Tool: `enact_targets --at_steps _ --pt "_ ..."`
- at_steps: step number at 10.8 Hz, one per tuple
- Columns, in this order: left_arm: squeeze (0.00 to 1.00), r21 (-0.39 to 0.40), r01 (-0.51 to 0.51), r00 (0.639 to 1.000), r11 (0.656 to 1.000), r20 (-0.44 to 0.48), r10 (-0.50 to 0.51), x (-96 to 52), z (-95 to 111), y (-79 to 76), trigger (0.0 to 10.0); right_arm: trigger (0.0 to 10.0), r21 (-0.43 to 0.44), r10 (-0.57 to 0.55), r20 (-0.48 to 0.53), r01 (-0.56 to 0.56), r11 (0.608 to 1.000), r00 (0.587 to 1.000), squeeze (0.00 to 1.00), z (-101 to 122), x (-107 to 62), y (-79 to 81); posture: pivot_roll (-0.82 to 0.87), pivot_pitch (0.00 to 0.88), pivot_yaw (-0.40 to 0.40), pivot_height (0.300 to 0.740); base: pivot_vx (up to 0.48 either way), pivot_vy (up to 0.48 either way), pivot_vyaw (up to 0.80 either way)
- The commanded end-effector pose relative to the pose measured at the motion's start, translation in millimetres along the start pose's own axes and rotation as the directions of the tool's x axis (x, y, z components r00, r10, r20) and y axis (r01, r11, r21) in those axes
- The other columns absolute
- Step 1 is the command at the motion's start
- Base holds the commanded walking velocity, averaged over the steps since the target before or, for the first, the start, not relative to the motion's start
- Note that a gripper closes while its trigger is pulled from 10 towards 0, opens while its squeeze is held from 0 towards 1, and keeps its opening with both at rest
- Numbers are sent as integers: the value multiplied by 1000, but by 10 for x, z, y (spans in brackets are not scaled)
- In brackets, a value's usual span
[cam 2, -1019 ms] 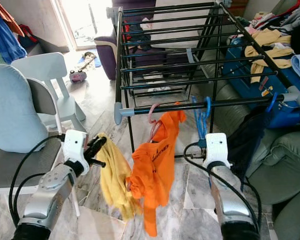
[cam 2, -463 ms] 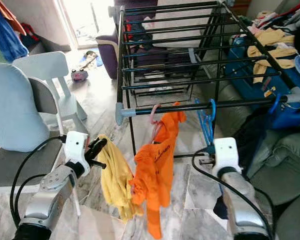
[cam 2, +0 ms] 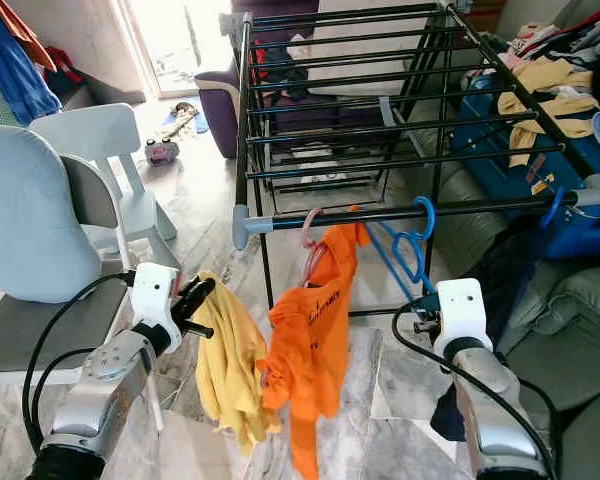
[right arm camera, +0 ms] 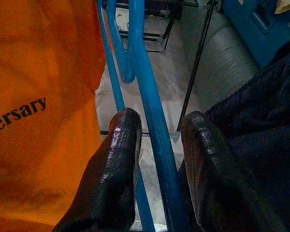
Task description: Hang hanger
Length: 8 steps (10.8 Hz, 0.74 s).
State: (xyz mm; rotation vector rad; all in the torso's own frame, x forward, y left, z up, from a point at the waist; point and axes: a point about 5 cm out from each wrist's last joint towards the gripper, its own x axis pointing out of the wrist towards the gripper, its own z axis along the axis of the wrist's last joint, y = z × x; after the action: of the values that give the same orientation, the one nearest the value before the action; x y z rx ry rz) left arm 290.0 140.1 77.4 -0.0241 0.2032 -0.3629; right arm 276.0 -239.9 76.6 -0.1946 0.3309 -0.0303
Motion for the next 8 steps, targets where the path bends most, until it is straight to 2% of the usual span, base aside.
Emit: enact_targets --at_steps 1,2,5,8 --pt "0 16 -1 1000 1000 25 1 25 80 14 10000 10000 -11 10 14 -10 1000 1000 0 55 32 0 -215 0 94 740 0 0 0" --pt "0 17 1 1000 1000 23 -1 29 78 16 10000 0 -10 18 19 -18 1000 1000 0 62 51 -10 -215 0 95 740 0 0 0" --pt "0 20 6 1000 1000 20 -7 41 79 12 10000 0 -16 19 23 -19 1000 1000 0 96 114 -32 -214 0 98 740 0 0 0" --pt "0 21 2 1000 1000 17 -2 37 76 11 10000 0 -14 34 25 -34 999 999 0 100 136 14 -208 0 94 740 0 0 0"
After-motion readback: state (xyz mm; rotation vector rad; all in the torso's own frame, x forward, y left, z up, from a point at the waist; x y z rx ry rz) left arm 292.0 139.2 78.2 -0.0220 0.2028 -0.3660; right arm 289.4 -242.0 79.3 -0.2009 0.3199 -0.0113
